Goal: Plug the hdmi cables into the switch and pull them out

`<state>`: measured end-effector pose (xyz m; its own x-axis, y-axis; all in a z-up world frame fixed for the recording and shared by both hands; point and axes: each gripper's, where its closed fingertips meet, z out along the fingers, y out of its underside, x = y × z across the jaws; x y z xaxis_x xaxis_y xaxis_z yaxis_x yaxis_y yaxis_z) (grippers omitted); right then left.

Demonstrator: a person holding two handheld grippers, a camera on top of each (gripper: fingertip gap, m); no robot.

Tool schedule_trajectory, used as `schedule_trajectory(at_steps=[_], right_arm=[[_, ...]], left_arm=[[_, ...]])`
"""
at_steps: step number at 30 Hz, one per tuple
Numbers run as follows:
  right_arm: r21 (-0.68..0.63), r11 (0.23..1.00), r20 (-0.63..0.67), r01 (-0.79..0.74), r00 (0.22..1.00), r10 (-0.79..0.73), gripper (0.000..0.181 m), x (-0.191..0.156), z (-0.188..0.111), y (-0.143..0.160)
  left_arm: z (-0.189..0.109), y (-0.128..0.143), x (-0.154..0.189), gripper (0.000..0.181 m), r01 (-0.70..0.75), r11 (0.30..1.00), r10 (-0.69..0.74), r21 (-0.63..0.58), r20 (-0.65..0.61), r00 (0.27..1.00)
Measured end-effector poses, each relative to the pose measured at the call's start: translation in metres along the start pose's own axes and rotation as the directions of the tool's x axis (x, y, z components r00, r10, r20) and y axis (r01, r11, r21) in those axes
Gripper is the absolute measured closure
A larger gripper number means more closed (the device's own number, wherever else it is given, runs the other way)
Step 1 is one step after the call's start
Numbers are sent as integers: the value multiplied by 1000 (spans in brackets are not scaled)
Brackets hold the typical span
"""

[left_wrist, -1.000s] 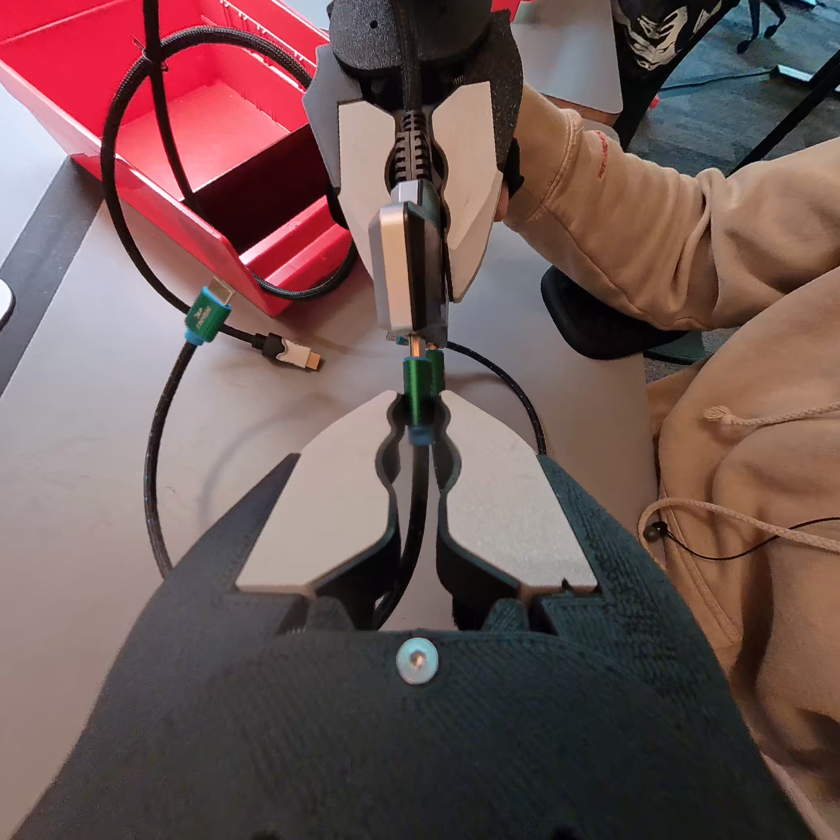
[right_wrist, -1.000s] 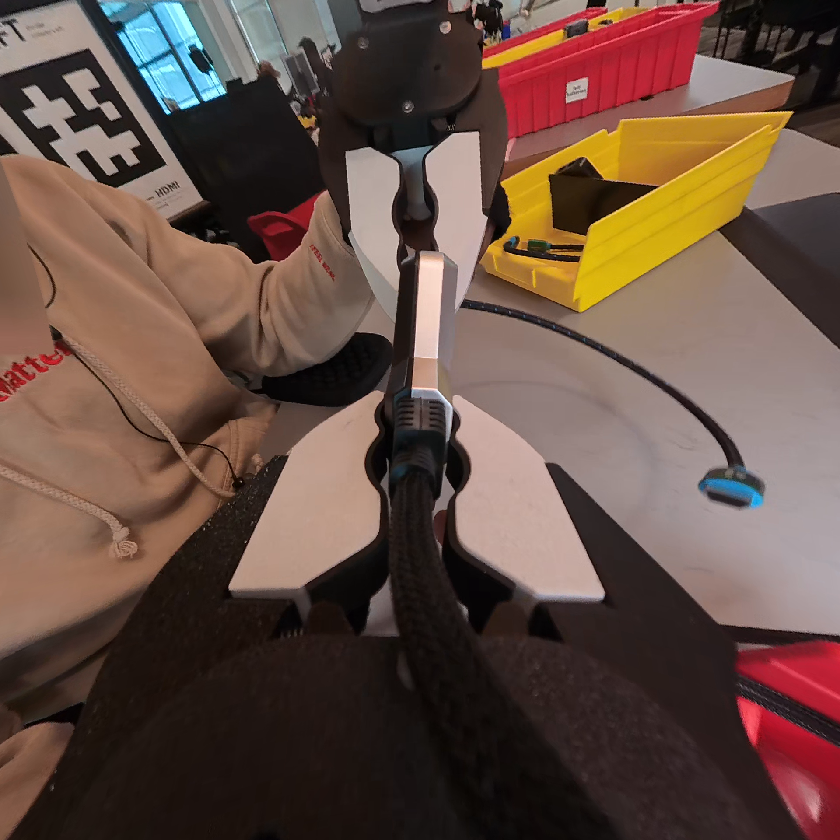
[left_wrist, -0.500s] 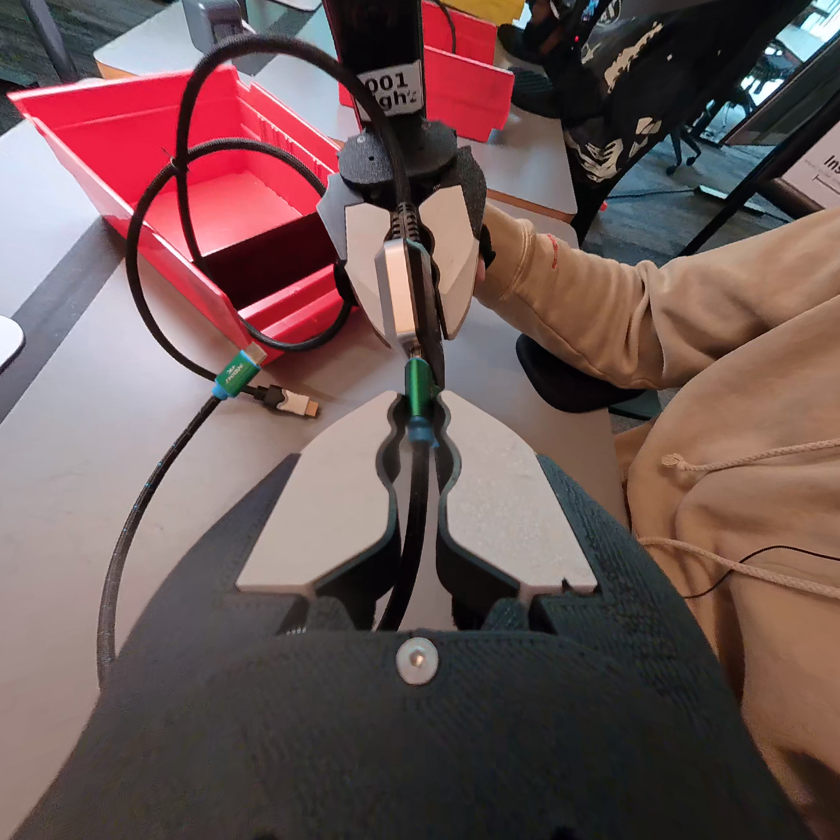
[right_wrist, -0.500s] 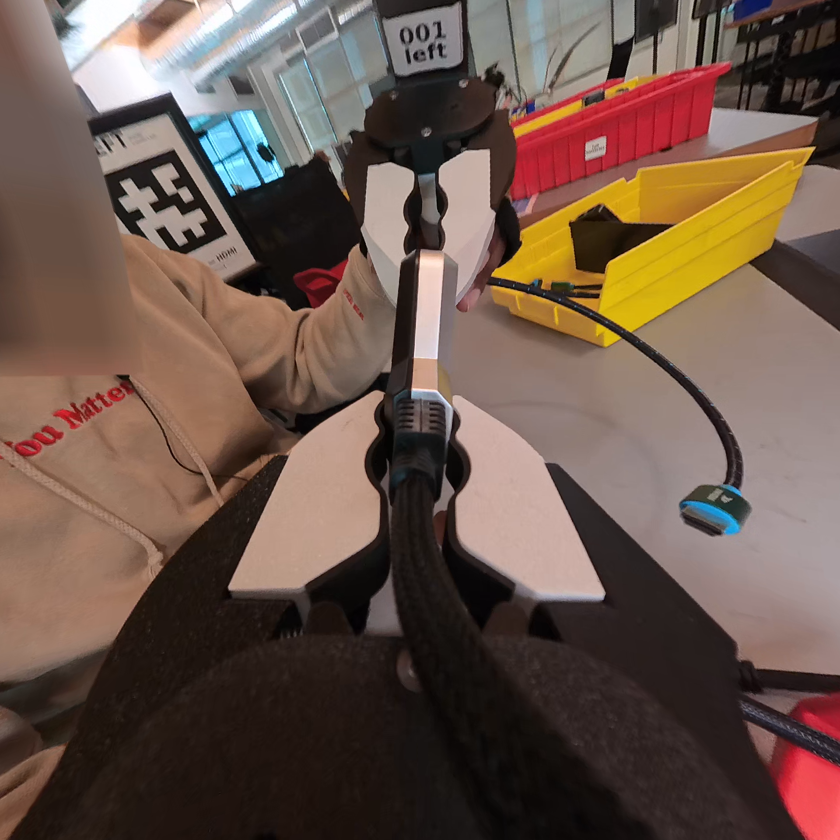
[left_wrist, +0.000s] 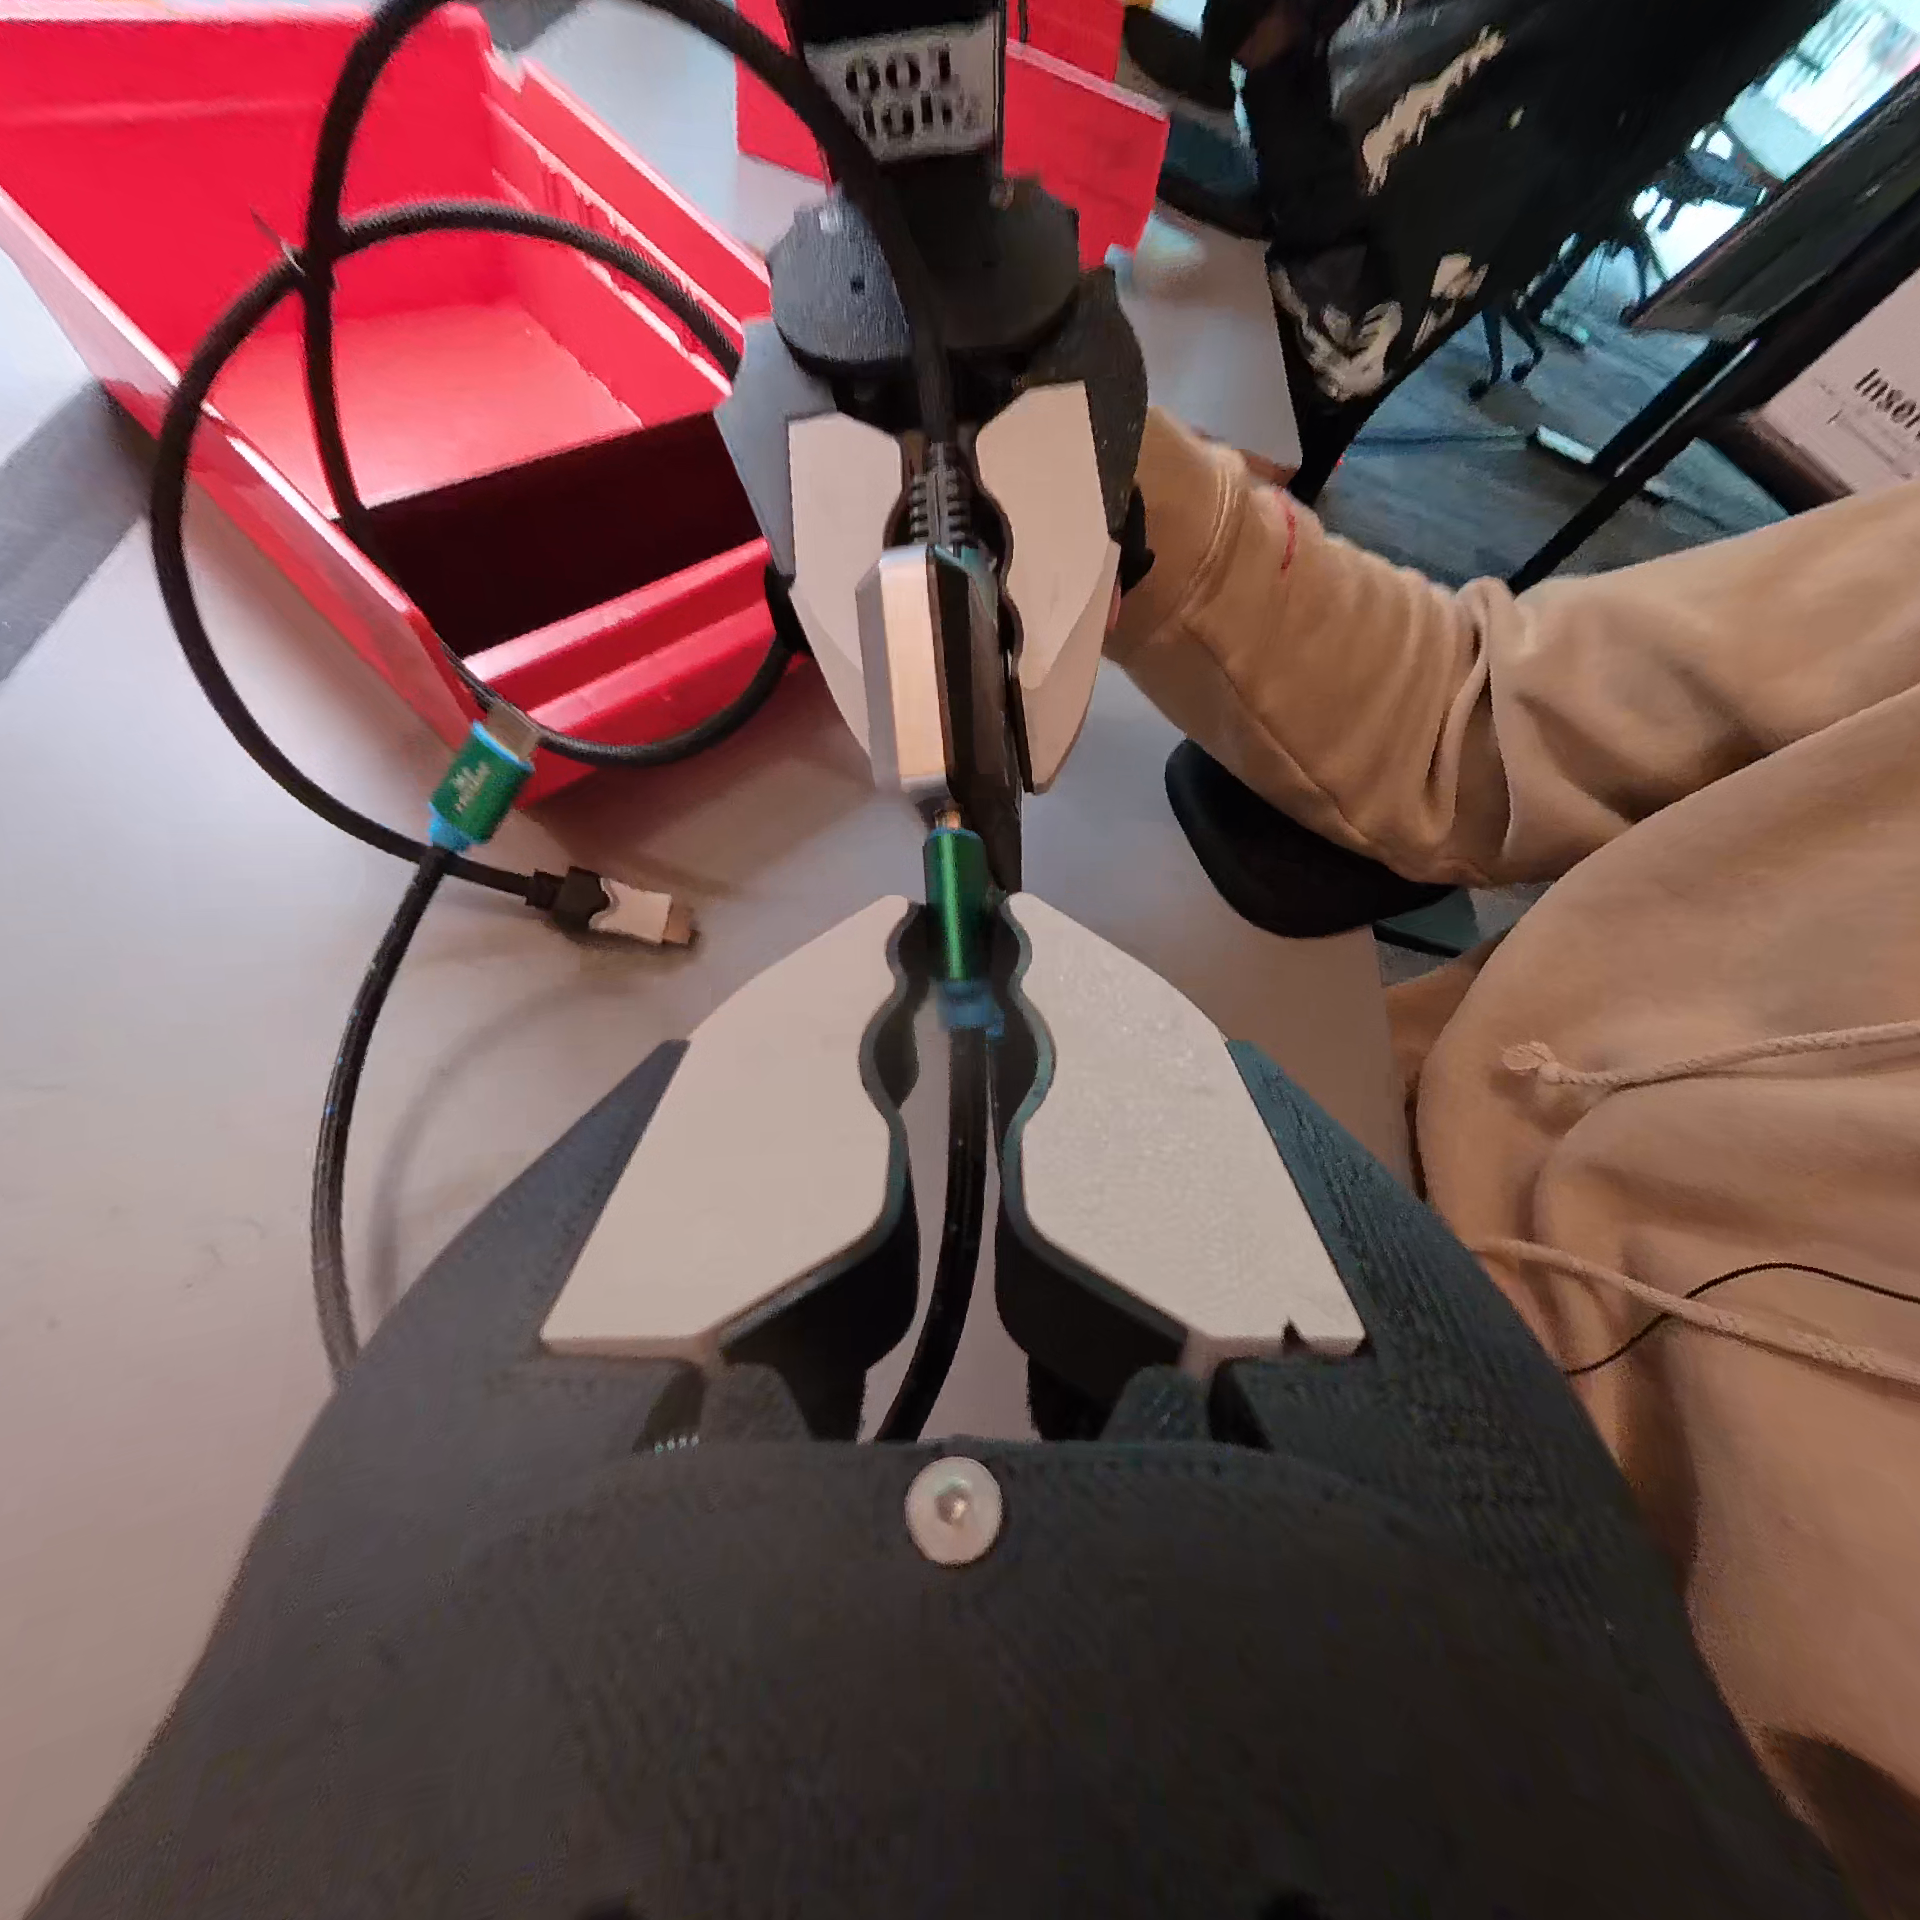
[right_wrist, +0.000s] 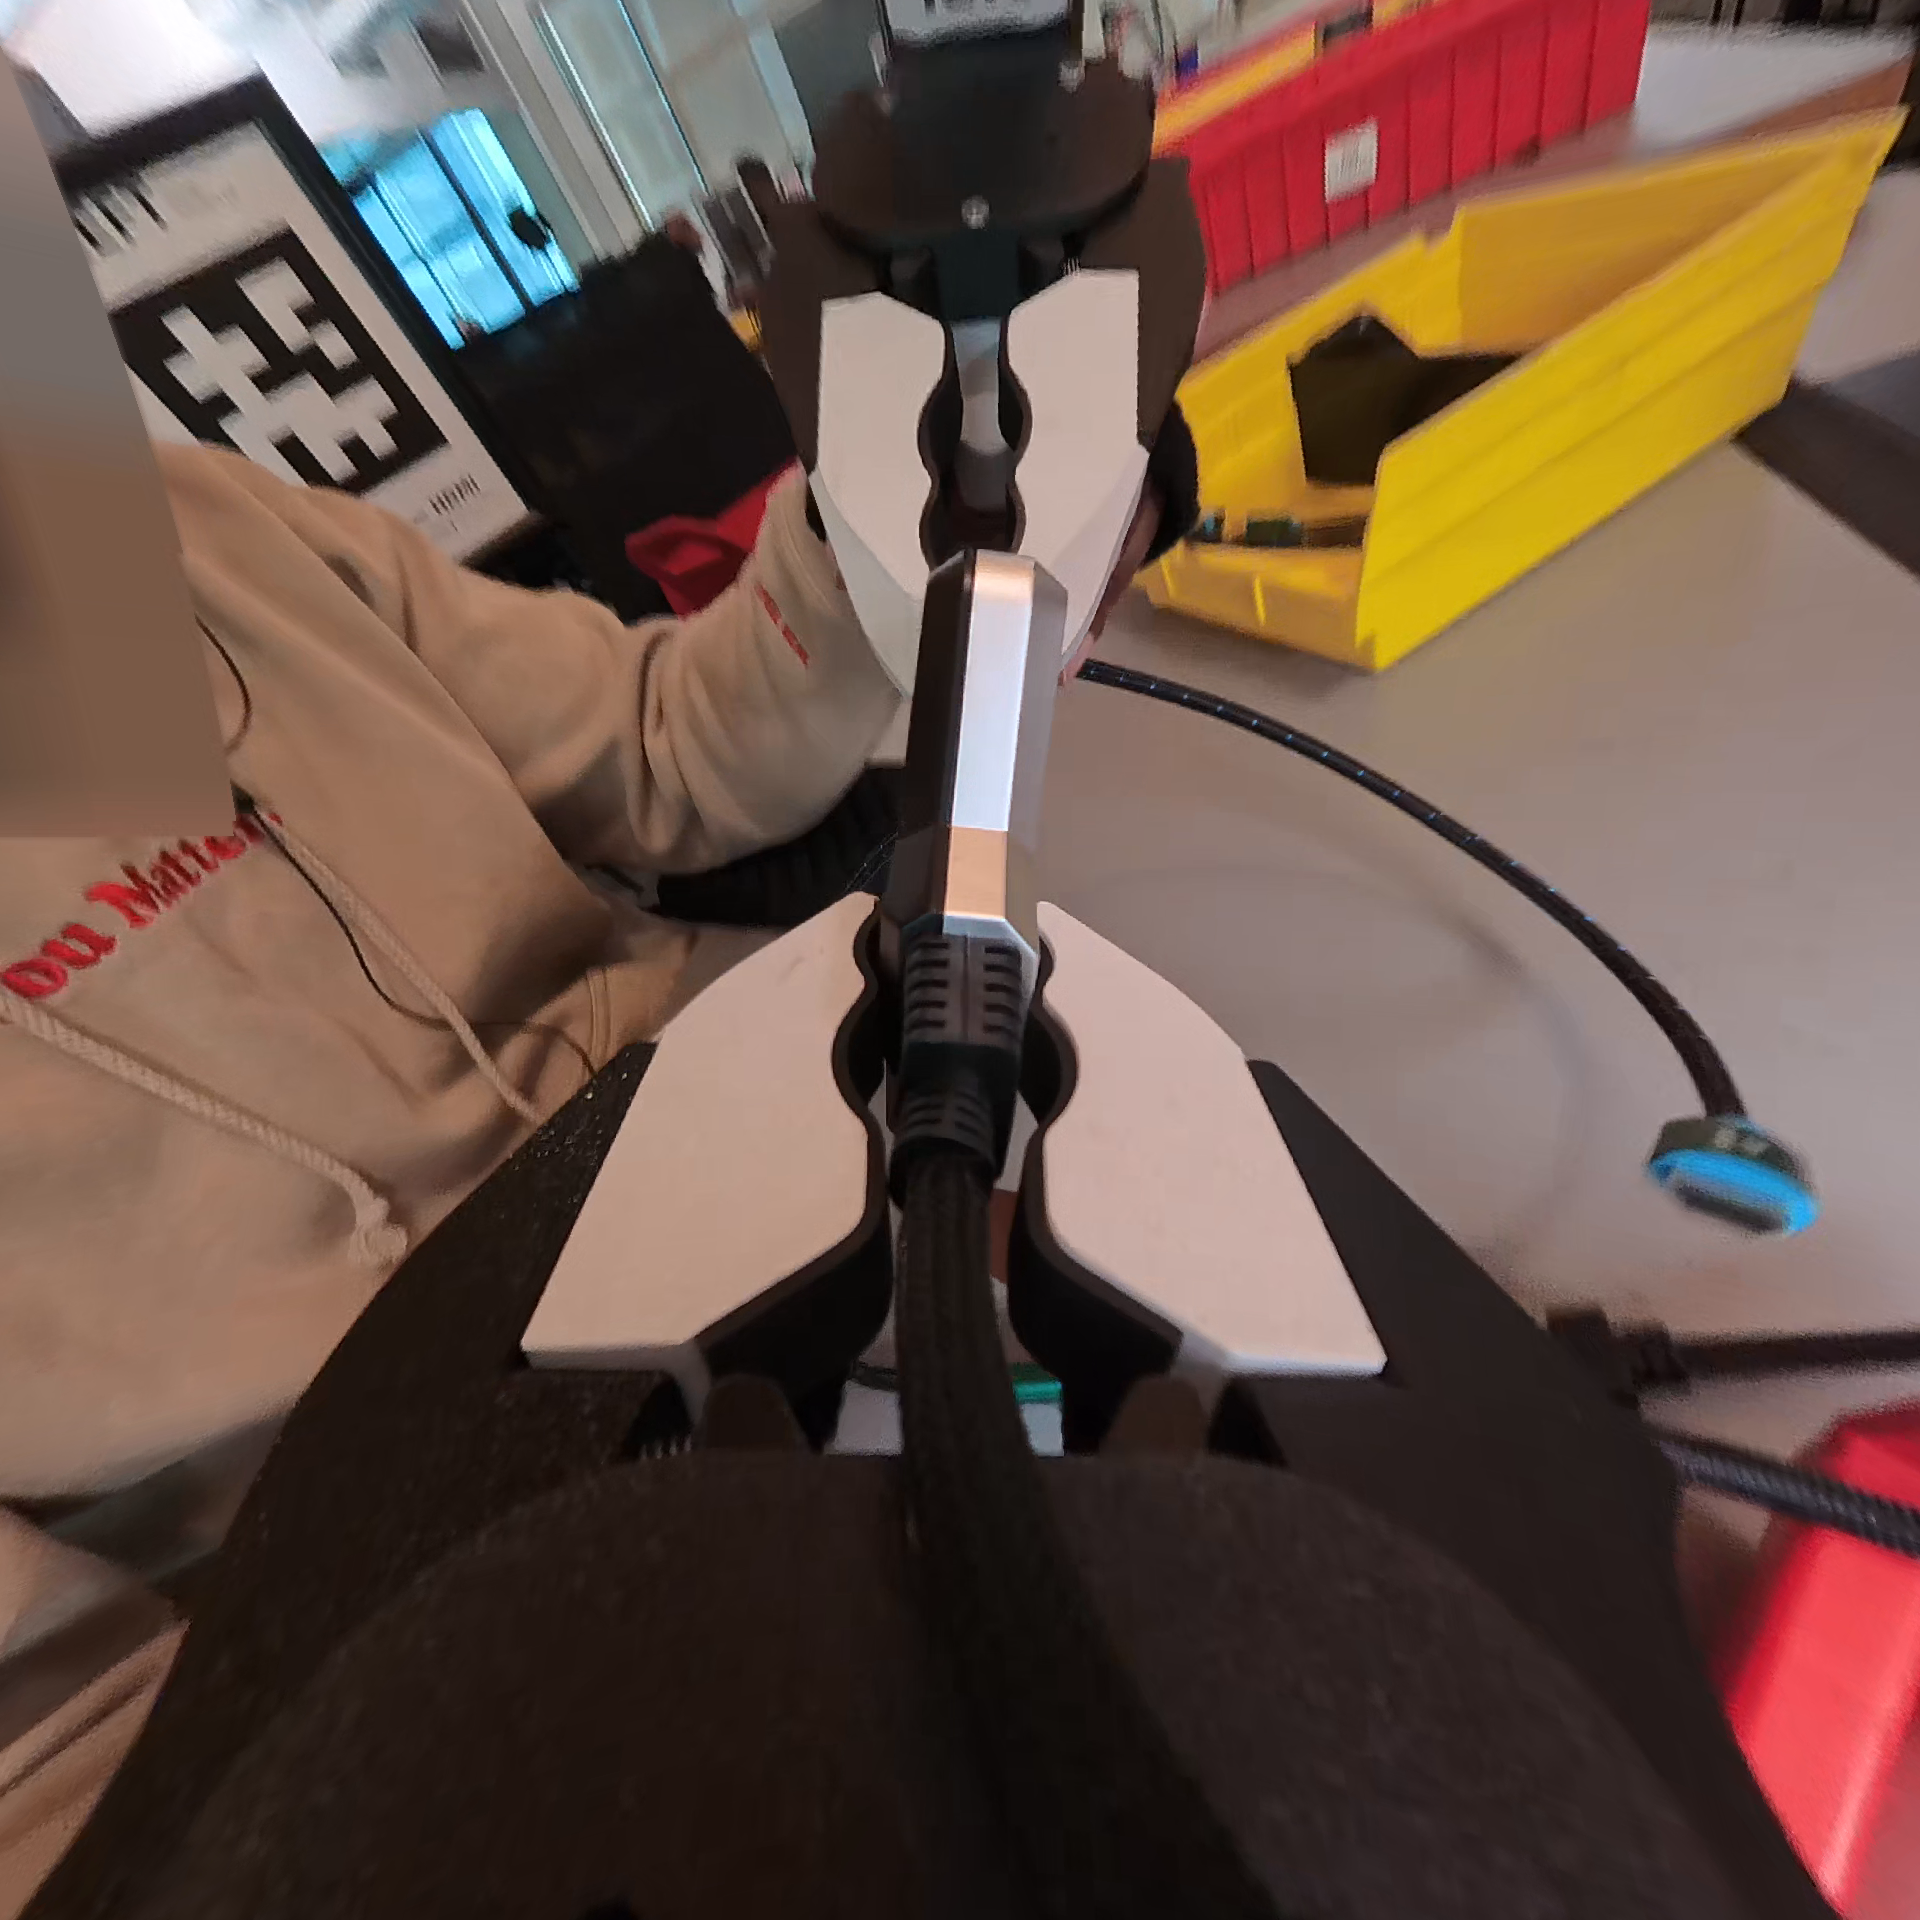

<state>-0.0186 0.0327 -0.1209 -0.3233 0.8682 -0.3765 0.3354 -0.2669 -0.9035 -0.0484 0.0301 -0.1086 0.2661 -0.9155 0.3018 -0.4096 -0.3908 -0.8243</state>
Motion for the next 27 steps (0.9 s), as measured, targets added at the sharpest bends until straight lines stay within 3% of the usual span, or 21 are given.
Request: schedule_trajectory(at_steps=[2, 6, 8, 11, 17, 20, 24, 27], right_arm=[[-49, 999, -16, -11, 1000, 10, 159, 2, -2, 8], [-41, 999, -83, 7, 996, -10, 159, 9, -4, 2], [29, 998, -126, 52, 991, -48, 155, 14, -3, -11], [213, 977, -70, 1, 997, 14, 155, 12, -5, -38], [119, 992, -70, -46, 996, 55, 160, 11, -3, -26], [132, 989, -58, -63, 996, 72, 160, 10, -9, -26], [80, 993, -74, -86, 993, 92, 159, 15, -7, -15], [127, 987, -57, -94, 993, 102, 159, 14, -9, -21]], left_arm=[[7, 7, -2, 170, -6, 999, 6, -32, -5, 1000], [4, 2, -10, 169, 45, 998, -44, 32, -34, 998], [3, 4, -11, 169, 44, 998, -43, 33, -38, 998], [7, 7, -9, 169, 24, 1000, -23, 6, -26, 999], [14, 11, -4, 170, 7, 1000, -8, -22, -59, 998], [17, 4, -4, 171, 71, 997, -66, 44, -112, 992], [28, 11, -7, 171, 83, 996, -80, 22, -120, 989], [24, 6, -7, 171, 100, 993, -90, 57, -153, 984]])
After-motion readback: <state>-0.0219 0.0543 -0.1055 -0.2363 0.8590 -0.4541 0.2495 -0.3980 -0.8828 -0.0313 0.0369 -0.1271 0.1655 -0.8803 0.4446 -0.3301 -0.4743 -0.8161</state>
